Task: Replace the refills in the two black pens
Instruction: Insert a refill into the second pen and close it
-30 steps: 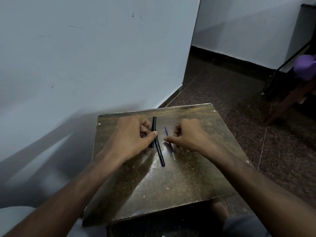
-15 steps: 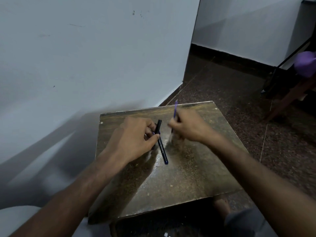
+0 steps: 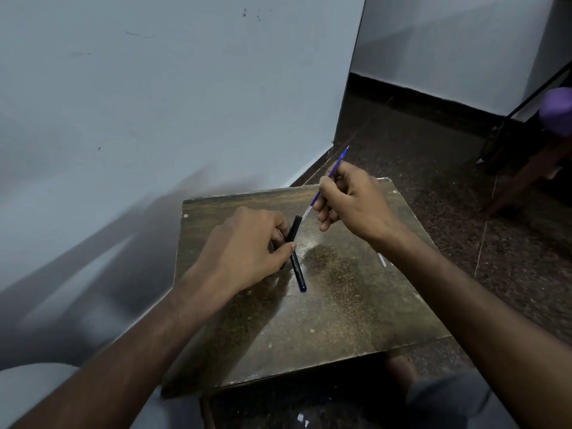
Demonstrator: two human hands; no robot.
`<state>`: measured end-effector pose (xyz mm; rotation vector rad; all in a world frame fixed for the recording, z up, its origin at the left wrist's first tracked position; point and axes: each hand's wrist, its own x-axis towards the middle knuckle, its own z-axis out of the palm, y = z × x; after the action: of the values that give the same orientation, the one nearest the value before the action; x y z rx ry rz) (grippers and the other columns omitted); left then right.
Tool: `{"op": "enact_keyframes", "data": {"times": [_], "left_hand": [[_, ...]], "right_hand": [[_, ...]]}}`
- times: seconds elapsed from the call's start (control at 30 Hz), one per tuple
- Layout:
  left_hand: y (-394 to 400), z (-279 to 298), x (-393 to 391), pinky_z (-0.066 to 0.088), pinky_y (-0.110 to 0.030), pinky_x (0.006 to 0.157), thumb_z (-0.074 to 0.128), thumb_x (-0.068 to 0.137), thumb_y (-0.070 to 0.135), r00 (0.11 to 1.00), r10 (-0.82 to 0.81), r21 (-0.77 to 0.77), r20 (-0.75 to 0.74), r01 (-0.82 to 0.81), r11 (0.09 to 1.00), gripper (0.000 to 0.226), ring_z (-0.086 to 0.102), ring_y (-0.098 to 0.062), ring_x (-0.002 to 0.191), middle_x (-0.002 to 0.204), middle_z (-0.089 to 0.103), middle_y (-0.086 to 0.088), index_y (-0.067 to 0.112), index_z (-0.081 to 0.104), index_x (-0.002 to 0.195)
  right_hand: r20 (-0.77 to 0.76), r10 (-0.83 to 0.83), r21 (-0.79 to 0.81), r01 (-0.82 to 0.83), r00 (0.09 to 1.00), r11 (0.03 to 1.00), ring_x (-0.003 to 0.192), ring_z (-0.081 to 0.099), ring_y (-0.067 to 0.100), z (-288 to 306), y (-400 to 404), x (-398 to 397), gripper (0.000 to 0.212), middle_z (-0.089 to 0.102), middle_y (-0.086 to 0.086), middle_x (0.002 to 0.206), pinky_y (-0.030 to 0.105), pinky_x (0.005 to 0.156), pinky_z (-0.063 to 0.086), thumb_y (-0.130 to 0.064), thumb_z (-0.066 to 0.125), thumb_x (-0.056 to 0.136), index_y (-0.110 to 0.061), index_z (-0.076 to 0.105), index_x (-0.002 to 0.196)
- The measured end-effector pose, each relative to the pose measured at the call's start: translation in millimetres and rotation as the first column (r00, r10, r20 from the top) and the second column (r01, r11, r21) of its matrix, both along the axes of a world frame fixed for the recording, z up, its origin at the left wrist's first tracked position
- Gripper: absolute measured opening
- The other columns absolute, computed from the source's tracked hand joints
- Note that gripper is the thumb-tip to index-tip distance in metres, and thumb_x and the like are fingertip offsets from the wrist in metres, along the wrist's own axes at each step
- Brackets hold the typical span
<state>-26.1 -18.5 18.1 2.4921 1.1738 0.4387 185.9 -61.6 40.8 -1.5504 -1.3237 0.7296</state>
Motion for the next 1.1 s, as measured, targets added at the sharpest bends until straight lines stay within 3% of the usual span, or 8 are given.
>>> {"op": "enact_keyframes", "data": {"times": [0.13, 0.37, 0.53, 0.7, 0.8, 0.93, 1.03, 1.1], "left_hand": [[0.5, -0.8, 0.8, 0.044, -0.019, 0.054, 0.077, 0.094, 0.05, 1.0, 0.003, 0.024, -0.023, -0.002, 1.0, 0.014, 0.055, 0.017, 0.063, 0.07, 0.067, 0.029, 0.039, 0.074, 0.102], [-2.5, 2.4, 0.2, 0.047, -0.021, 0.056, 0.077, 0.093, 0.051, 1.0, -0.003, 0.01, -0.03, 0.003, 1.0, 0.012, 0.06, 0.016, 0.065, 0.071, 0.071, 0.028, 0.044, 0.067, 0.093], [0.2, 6.0, -1.9, 0.049, -0.022, 0.058, 0.078, 0.091, 0.053, 1.0, 0.007, -0.018, -0.011, -0.007, 1.0, 0.012, 0.059, 0.016, 0.063, 0.067, 0.067, 0.031, 0.045, 0.069, 0.091], [17.9, 10.1, -15.1, 0.052, -0.02, 0.066, 0.085, 0.089, 0.047, 0.99, 0.133, -0.303, 0.042, -0.115, 0.946, 0.016, 0.072, 0.009, 0.063, 0.07, 0.077, 0.021, 0.035, 0.076, 0.084], [29.2, 10.8, -27.3, 0.047, -0.022, 0.066, 0.086, 0.089, 0.045, 0.98, 0.193, -0.316, -0.036, -0.195, 0.928, 0.02, 0.071, 0.001, 0.066, 0.068, 0.075, 0.017, 0.03, 0.075, 0.08], [35.3, 11.8, -34.1, 0.042, -0.017, 0.061, 0.085, 0.091, 0.045, 0.969, 0.233, -0.289, -0.086, -0.248, 0.925, 0.018, 0.066, 0.007, 0.072, 0.074, 0.073, 0.019, 0.031, 0.074, 0.086], [34.9, 10.7, -33.4, 0.043, -0.017, 0.061, 0.085, 0.09, 0.044, 0.97, 0.223, -0.292, -0.094, -0.241, 0.926, 0.018, 0.067, 0.008, 0.072, 0.073, 0.073, 0.02, 0.034, 0.072, 0.083], [34.2, 10.8, -33.0, 0.044, -0.017, 0.062, 0.085, 0.09, 0.043, 0.97, 0.223, -0.276, -0.095, -0.241, 0.931, 0.02, 0.067, 0.008, 0.073, 0.073, 0.073, 0.02, 0.035, 0.069, 0.08]], "right_hand": [[-0.011, -0.02, 0.028, 0.02, 1.0, 0.999, 0.055, 0.072, 0.02, 1.0, 0.2, 0.6, 0.017, 0.076, 0.015, 0.076, 0.028, 0.049, 0.059, -0.011, 0.054, 0.109, 0.002, 0.061, 0.099], [-0.004, 0.031, 0.016, -0.031, 1.0, 0.999, 0.055, 0.071, 0.019, -2.0, 1.0, 1.5, 0.017, 0.076, 0.01, 0.073, 0.028, 0.049, 0.059, -0.011, 0.054, 0.111, 0.002, 0.061, 0.102], [0.171, 0.19, -0.102, -0.174, 0.967, 0.979, 0.053, 0.067, 0.018, -3.4, -0.1, -0.2, 0.02, 0.075, 0.009, 0.073, 0.029, 0.049, 0.057, -0.021, 0.06, 0.11, -0.004, 0.066, 0.101], [0.244, 0.156, -0.143, -0.123, 0.957, 0.982, 0.055, 0.068, 0.011, -9.3, 5.3, -7.8, 0.046, 0.077, 0.015, 0.077, 0.029, 0.053, 0.056, -0.042, 0.051, 0.114, -0.002, 0.071, 0.101], [0.566, 0.203, -0.151, -0.142, 0.799, 0.978, 0.073, 0.066, 0.001, -13.1, 8.0, -9.8, 0.031, 0.075, -0.006, 0.087, 0.023, 0.067, 0.054, -0.044, 0.068, 0.104, -0.014, 0.075, 0.11], [0.69, 0.325, -0.266, -0.191, 0.647, 0.945, 0.125, 0.054, 0.016, -20.9, 10.4, -17.5, 0.055, 0.064, 0.001, 0.13, 0.043, 0.107, 0.05, -0.06, 0.077, 0.09, -0.034, 0.068, 0.138], [0.772, 0.336, -0.289, -0.173, 0.54, 0.941, 0.138, 0.041, 0.026, -27.2, 12.4, -23.7, 0.065, 0.05, 0.001, 0.14, 0.049, 0.11, 0.041, -0.072, 0.073, 0.084, -0.046, 0.06, 0.143], [0.778, 0.344, -0.287, -0.189, 0.527, 0.939, 0.139, 0.039, 0.027, -28.8, 13.6, -29.0, 0.067, 0.045, 0.002, 0.146, 0.05, 0.109, 0.039, -0.074, 0.072, 0.083, -0.047, 0.06, 0.143]]}}
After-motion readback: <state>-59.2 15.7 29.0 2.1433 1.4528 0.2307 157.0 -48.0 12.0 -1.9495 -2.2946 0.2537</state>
